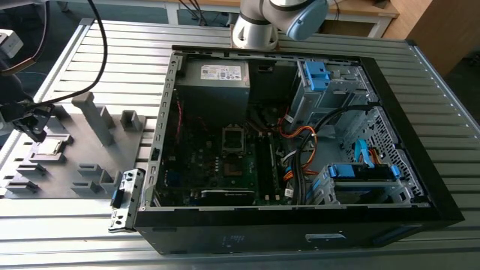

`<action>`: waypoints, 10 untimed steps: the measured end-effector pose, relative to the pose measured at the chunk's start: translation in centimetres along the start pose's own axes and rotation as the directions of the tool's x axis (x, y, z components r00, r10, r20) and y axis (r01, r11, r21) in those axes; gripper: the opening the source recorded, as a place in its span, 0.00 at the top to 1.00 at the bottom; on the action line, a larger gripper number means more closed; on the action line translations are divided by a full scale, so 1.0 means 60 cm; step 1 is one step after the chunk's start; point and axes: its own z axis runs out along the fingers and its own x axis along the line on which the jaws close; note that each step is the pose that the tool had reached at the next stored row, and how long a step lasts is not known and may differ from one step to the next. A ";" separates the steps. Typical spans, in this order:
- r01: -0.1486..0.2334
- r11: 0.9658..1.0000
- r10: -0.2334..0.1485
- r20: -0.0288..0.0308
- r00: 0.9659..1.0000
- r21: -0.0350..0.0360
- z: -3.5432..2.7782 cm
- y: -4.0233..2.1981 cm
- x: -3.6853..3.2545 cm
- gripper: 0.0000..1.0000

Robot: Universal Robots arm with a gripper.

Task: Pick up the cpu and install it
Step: 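Pick up the cpu and move it towards the insertion slot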

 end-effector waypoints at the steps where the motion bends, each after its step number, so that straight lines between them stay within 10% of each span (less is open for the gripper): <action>1: 0.000 1.000 0.000 0.000 1.000 0.000 0.000 0.000 0.000 0.89; 10: 0.000 1.000 0.000 0.000 1.000 0.000 0.009 0.000 0.000 0.89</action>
